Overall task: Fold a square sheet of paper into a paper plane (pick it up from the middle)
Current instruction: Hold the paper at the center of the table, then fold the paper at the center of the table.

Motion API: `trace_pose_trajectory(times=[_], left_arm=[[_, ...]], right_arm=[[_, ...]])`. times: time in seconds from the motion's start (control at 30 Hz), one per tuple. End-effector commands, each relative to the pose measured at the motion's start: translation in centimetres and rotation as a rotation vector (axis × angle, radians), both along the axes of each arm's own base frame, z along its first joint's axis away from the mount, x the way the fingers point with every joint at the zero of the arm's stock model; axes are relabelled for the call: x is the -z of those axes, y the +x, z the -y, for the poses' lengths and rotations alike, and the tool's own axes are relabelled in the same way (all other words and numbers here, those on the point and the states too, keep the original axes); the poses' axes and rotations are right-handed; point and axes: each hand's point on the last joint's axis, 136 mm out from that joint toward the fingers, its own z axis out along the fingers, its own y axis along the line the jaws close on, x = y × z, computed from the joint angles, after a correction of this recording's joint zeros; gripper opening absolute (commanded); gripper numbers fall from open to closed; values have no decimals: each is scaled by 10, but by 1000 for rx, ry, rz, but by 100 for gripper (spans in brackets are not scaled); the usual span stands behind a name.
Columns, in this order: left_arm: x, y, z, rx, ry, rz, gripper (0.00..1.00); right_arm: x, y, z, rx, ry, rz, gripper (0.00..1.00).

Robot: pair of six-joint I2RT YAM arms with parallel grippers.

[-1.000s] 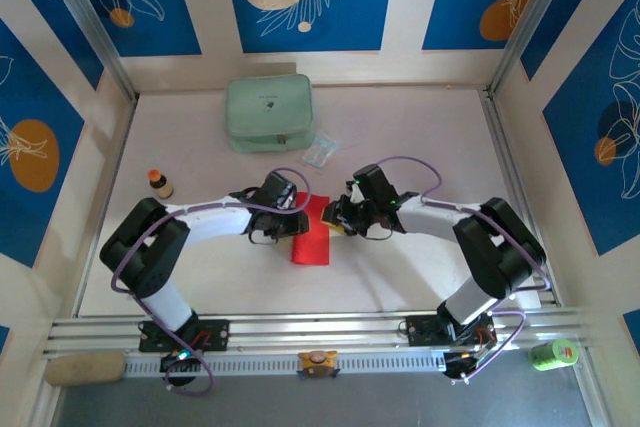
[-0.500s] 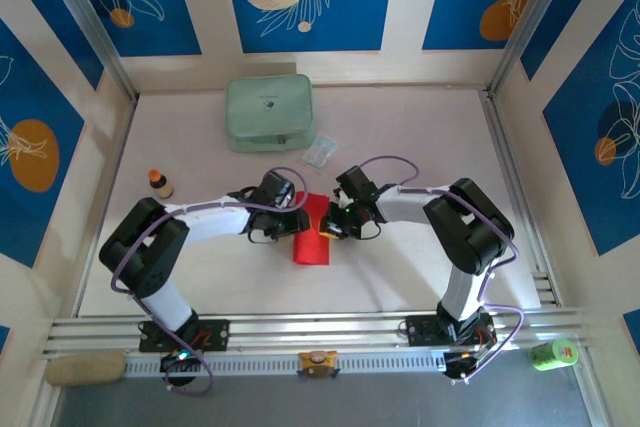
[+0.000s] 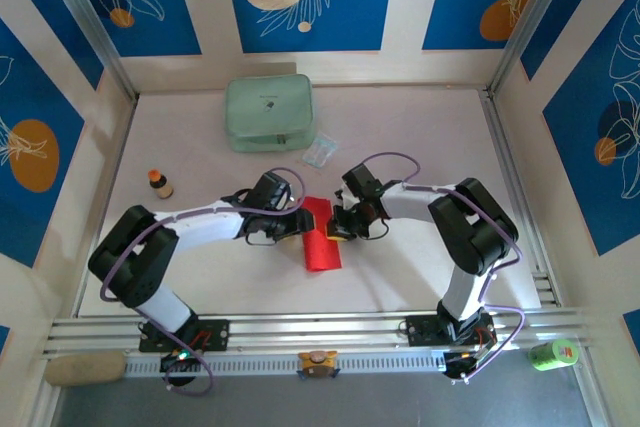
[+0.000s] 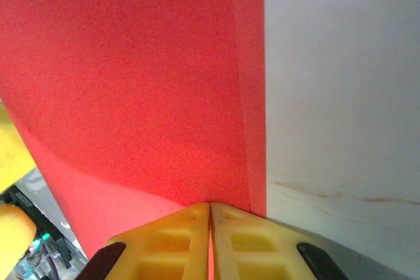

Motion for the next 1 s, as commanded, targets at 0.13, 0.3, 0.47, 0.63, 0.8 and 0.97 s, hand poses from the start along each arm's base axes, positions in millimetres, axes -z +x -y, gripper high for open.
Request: trace_pose_trajectory(times=[0.13, 0.3, 0.47, 0.63, 0.8, 0.97], left_arm=[[6, -12, 13, 14, -76, -65, 54], [10, -11, 17, 27, -86, -71, 50], [19, -10, 15, 32, -56, -80, 47], [25, -9, 13, 37, -26, -79, 43], [34, -11, 6, 36, 21, -86, 39], [39, -12, 2, 34, 48, -94, 38]], right_arm=[[4, -13, 2, 63, 5, -81, 12], [1, -14, 0, 98, 14, -86, 12], [0, -14, 1, 101, 13, -86, 12], [-4, -12, -2, 97, 30, -75, 12], [-34, 2, -15, 93, 153, 19, 20], [-64, 23, 20, 237, 47, 164, 25]])
